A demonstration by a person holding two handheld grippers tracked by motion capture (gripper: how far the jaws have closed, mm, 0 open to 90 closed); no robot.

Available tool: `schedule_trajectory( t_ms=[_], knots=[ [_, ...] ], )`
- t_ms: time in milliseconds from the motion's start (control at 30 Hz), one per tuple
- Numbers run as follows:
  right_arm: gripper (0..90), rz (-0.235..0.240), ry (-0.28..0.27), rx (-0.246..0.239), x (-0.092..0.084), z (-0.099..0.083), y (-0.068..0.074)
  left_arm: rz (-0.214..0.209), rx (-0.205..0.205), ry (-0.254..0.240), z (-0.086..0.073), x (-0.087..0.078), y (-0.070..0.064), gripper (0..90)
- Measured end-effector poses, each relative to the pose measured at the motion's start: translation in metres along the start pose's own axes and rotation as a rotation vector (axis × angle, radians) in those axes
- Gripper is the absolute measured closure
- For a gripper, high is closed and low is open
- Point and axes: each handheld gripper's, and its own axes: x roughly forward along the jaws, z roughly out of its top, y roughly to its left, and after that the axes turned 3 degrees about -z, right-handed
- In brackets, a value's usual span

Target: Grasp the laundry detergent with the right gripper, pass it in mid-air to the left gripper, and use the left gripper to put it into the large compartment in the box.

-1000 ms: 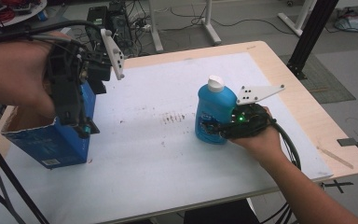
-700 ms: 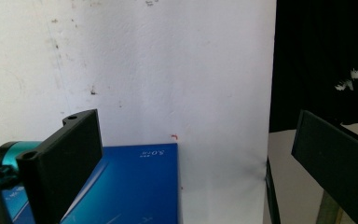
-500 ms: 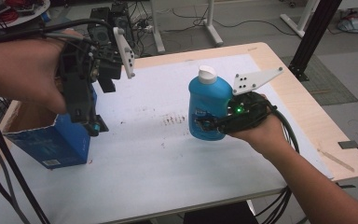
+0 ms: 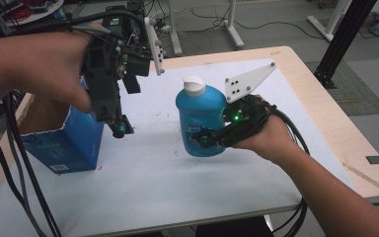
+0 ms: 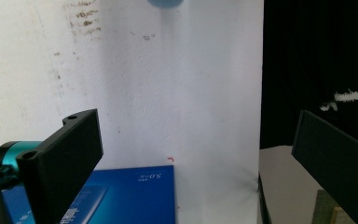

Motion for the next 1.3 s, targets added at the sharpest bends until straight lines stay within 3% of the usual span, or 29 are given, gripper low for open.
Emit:
schedule_trajectory(
  t_ms=[167, 433, 900, 1300],
  knots=[
    [45.1, 0.056, -0.001, -0.029, 0.015, 0.006, 0.002, -0.015, -0.008, -0.007, 0.006, 0.0, 0.001, 1.7],
    [45.1, 0.108, 0.001, -0.043, 0.038, 0.015, 0.005, -0.017, -0.006, 0.002, 0.015, 0.001, 0.001, 1.7],
    [45.1, 0.148, -0.001, -0.039, 0.071, 0.032, 0.005, -0.019, -0.016, 0.013, 0.019, 0.003, -0.001, 1.7],
    [45.1, 0.156, -0.008, -0.043, 0.08, 0.045, 0.007, -0.004, -0.05, 0.027, 0.019, 0.008, 0.001, 1.7]
  ],
)
